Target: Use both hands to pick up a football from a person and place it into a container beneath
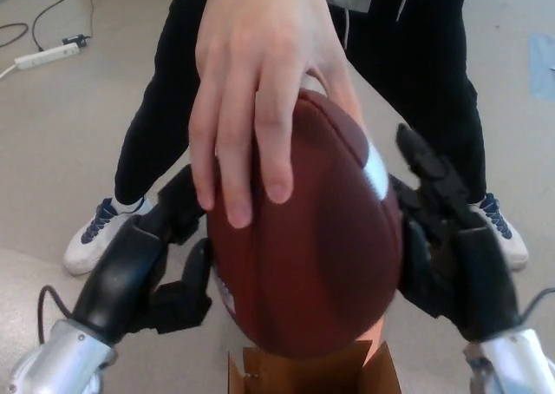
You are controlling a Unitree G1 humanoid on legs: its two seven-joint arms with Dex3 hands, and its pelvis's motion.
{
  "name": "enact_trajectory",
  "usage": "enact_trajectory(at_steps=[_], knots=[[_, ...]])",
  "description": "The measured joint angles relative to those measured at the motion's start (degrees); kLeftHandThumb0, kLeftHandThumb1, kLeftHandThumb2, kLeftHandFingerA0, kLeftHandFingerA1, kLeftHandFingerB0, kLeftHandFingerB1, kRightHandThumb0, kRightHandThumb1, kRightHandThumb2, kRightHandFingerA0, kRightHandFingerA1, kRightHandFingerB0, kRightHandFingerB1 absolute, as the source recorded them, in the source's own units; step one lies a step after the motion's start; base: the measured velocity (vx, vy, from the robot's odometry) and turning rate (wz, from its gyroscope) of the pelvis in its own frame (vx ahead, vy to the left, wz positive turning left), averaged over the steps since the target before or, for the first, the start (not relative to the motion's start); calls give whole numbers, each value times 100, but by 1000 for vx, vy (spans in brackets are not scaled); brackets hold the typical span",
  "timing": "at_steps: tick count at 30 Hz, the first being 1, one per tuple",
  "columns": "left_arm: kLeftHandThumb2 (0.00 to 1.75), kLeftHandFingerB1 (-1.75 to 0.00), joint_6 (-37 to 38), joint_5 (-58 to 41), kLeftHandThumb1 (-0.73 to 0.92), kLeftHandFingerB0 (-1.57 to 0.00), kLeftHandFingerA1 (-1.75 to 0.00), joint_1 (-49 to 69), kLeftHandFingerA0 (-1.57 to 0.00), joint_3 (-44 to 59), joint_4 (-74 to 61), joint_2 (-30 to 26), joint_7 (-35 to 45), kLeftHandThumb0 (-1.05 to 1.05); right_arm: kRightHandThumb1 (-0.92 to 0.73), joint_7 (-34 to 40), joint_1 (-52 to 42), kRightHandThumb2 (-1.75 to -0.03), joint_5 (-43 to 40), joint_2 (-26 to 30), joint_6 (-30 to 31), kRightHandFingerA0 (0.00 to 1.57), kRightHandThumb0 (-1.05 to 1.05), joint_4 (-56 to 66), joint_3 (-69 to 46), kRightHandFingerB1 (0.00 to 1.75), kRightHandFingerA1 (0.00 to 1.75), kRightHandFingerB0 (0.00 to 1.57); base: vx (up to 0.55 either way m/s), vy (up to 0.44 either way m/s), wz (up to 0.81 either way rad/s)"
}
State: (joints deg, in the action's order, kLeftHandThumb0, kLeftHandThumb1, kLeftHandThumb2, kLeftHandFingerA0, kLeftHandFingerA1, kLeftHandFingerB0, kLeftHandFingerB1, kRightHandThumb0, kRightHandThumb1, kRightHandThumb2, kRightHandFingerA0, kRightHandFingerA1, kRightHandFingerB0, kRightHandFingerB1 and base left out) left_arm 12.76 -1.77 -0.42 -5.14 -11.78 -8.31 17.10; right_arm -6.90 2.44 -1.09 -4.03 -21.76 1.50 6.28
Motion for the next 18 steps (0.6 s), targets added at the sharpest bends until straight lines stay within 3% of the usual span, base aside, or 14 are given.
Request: enact_trajectory(at_steps=[2, 3, 4, 5, 6, 7, 8, 9, 10, 11, 12, 15, 18], knots=[[116, -28, -153, -21, 84, 0, -31, 61, -13, -74, -279, 6, -14, -90, -76, -52, -202, -111, -116, 24, 1, 12, -83, 326, 43, 20, 36, 0, 0, 0, 0], [75, -26, -230, -26, 90, -7, -25, 85, -15, -105, -401, 8, -20, -89, -92, -80, -288, -71, -170, 39, 1, 17, -82, 463, 61, 18, 26, 0, 0, 0, 0], [75, -26, -261, -28, 90, -7, -25, 95, -15, -115, -445, 8, -23, -89, -92, -91, -319, -71, -190, 46, 1, 17, -82, 512, 67, 18, 26, 0, 0, 0, 0], [74, -26, -340, -32, 92, -7, -25, 122, -12, -141, -563, 13, -33, -84, -74, -113, -405, -109, -241, 64, 3, 8, -82, 648, 91, 20, 33, 0, 0, 0, 0], [78, -26, -386, -36, 88, -7, -24, 139, -13, -156, -625, 16, -40, -88, -80, -124, -454, -114, -270, 76, 3, 12, -90, 723, 107, 16, 27, 0, 0, 0, 0], [78, -26, -526, -39, 88, -7, -24, 195, -13, -224, -795, 40, -74, -88, -80, -141, -598, -114, -344, 102, 16, 12, -90, 953, 186, 16, 27, 0, 0, 0, 0], [114, -29, -595, -35, 83, 0, -29, 237, -16, -274, -880, 57, -104, -90, -80, -132, -691, -113, -347, 100, 36, 11, -89, 1078, 254, 18, 26, 6, 0, 0, 0], [113, -32, -685, -27, 75, -2, -33, 298, -4, -330, -988, 82, -149, -76, -82, -100, -797, -114, -328, 90, 70, 9, -89, 1220, 346, 18, 21, 8, 0, 0, 0], [113, -32, -757, -21, 75, -2, -33, 333, -4, -362, -1058, 103, -190, -76, -82, -65, -869, -114, -310, 77, 98, 9, -89, 1311, 410, 18, 21, 8, 0, 0, 0], [74, -23, -827, -16, 91, -6, -21, 361, -7, -385, -1119, 116, -236, -83, -85, -21, -916, -115, -283, 60, 129, 8, -90, 1381, 468, 15, 12, 8, 0, 0, 0], [114, -20, -884, -11, 83, -8, -19, 386, -9, -406, -1172, 126, -278, -88, -86, 28, -945, -116, -249, 40, 157, 4, -89, 1429, 506, 13, 10, 4, 0, 0, 0], [115, -13, -979, 12, 86, -8, -9, 435, -7, -448, -1236, 171, -422, -92, -80, 198, -972, -115, -124, -42, 223, 0, -78, 1448, 593, 19, 16, 0, 0, 0, 0], [115, -15, -1043, 65, 84, -2, -11, 502, -1, -531, -1237, 273, -648, -87, -81, 420, -973, -115, -46, -180, 310, 0, -79, 1411, 738, 17, 15, 0, 0, 0, 0]])
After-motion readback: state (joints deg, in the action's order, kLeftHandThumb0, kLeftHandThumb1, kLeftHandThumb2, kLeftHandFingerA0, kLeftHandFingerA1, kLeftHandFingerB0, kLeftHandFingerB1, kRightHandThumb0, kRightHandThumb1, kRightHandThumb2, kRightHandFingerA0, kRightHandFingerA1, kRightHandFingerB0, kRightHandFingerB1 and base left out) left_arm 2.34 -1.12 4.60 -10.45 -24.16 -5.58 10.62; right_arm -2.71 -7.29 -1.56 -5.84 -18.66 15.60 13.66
